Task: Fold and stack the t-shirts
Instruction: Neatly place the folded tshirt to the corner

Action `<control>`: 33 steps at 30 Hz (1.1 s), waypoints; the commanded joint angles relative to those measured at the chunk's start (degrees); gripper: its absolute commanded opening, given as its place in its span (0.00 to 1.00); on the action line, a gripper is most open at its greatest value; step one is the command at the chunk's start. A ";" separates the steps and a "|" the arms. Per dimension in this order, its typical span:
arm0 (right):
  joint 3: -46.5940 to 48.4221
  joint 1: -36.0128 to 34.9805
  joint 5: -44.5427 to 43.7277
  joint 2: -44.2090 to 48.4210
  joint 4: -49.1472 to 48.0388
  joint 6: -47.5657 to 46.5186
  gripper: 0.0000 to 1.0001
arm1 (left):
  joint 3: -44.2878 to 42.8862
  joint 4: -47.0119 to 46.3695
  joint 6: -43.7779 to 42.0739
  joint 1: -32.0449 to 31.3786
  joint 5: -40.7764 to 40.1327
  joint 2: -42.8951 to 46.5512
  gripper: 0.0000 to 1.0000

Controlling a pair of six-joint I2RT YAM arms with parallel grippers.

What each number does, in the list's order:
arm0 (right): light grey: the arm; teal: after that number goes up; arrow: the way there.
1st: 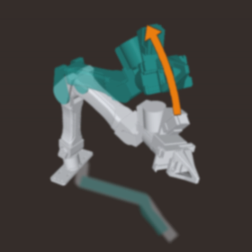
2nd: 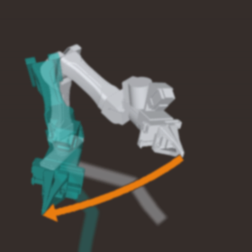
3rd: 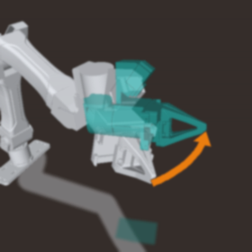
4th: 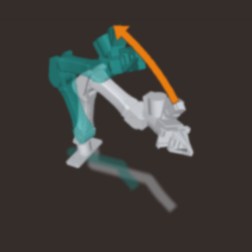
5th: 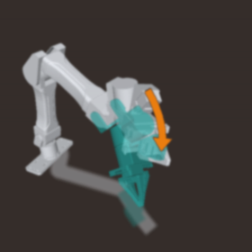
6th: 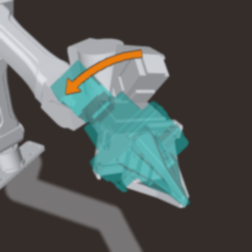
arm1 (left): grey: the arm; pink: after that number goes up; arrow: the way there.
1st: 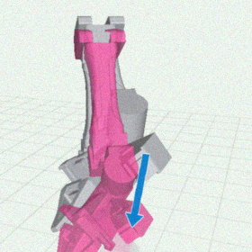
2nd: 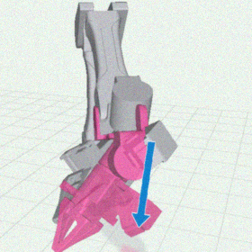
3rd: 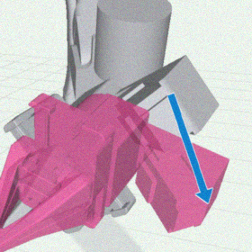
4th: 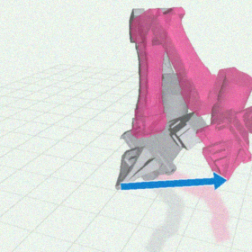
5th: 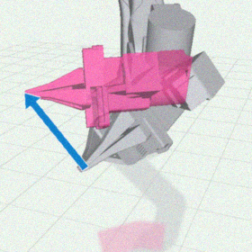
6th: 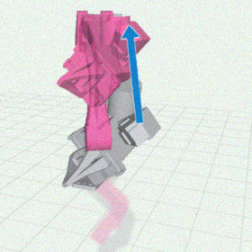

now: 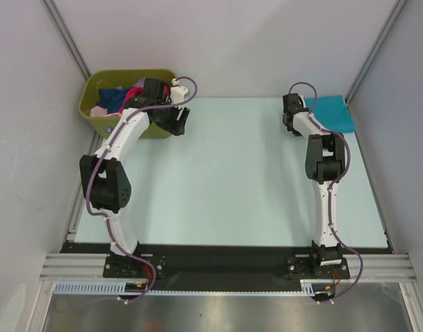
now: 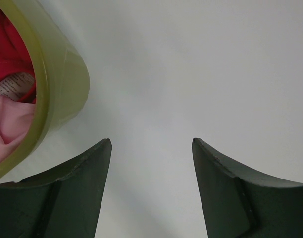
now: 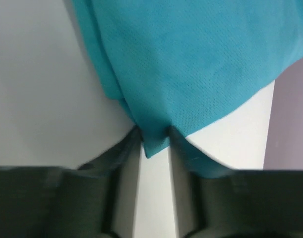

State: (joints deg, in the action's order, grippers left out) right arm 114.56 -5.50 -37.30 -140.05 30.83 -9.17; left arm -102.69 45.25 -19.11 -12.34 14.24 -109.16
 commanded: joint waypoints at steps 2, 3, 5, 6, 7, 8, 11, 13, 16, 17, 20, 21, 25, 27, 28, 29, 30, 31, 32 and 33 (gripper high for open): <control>3.65 -0.66 -3.75 -3.73 0.28 -2.87 0.25 | -0.05 -0.17 -1.19 0.56 1.40 3.52 0.72; 4.35 -0.66 -3.66 -4.09 0.63 -2.52 0.21 | -0.05 -0.17 -1.19 0.56 1.40 3.61 0.72; 5.66 -0.57 -2.52 -4.44 0.64 -1.82 0.08 | 0.04 -0.08 -1.36 0.56 1.40 3.52 0.72; 5.93 -0.57 -1.99 -4.44 0.29 -1.64 0.05 | 0.13 -0.08 -1.45 0.56 1.40 3.61 0.72; 6.11 -0.65 -1.64 -4.53 -0.67 -1.38 0.00 | 0.04 -0.08 -1.37 0.65 1.40 3.52 0.72; 7.24 -0.74 -0.77 -4.62 -1.12 -1.38 0.00 | 0.04 -0.08 -1.36 0.65 1.40 3.52 0.72; 10.93 -0.74 0.29 -6.90 -0.25 -0.94 0.00 | -0.14 -0.17 -1.36 0.65 1.32 3.26 0.72; 15.76 -0.74 0.56 -9.61 1.51 -0.85 0.00 | -0.14 -0.17 -1.28 0.65 1.23 3.17 0.72; 20.78 -0.83 0.91 -12.43 3.97 -0.33 0.00 | 0.04 -0.08 -1.36 0.65 0.97 3.43 0.72; 20.96 -0.92 0.91 -12.27 4.24 -0.15 0.00 | 0.21 -0.08 -1.36 0.65 0.97 3.43 0.72; 17.90 -0.92 0.39 -10.08 3.28 0.29 0.08 | 0.56 0.01 -1.36 0.65 1.05 3.70 0.72; 16.76 -1.01 0.56 -9.20 2.66 0.81 0.24 | 0.74 0.01 -1.36 0.65 1.05 3.78 0.72; 8.95 -1.35 1.79 -2.88 0.91 2.66 0.68 | 0.83 0.27 -1.45 0.65 1.40 4.05 0.74; 5.95 -2.06 2.14 1.87 -1.63 2.06 0.96 | 1.00 0.10 -1.63 0.65 1.40 4.48 0.76; 4.63 -2.76 2.49 3.62 -2.61 1.61 1.00 | 1.09 0.10 -1.54 0.65 1.49 4.66 0.76; 2.62 -3.03 2.76 4.95 -3.23 1.44 1.00 | 1.18 0.01 -1.54 0.65 1.58 4.92 0.76; 2.42 -3.29 3.37 7.48 -2.71 1.26 1.00 | 1.53 -0.08 -1.54 0.65 1.75 5.45 0.77; 2.25 -3.64 4.07 8.64 -2.01 1.69 1.00 | 1.79 -0.17 -1.54 0.65 1.93 5.63 0.77; 1.46 -4.34 4.16 9.96 -1.39 2.13 1.00 | 2.06 -0.34 -1.54 0.65 2.19 5.98 0.77; 0.58 -4.61 4.77 13.36 -0.25 2.66 1.00 | 2.93 -0.43 -1.63 0.65 2.28 6.85 0.77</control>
State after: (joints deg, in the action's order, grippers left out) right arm 116.09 -8.32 -34.68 -136.16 30.22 -7.70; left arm -100.97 45.56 -19.59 -12.19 14.41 -107.53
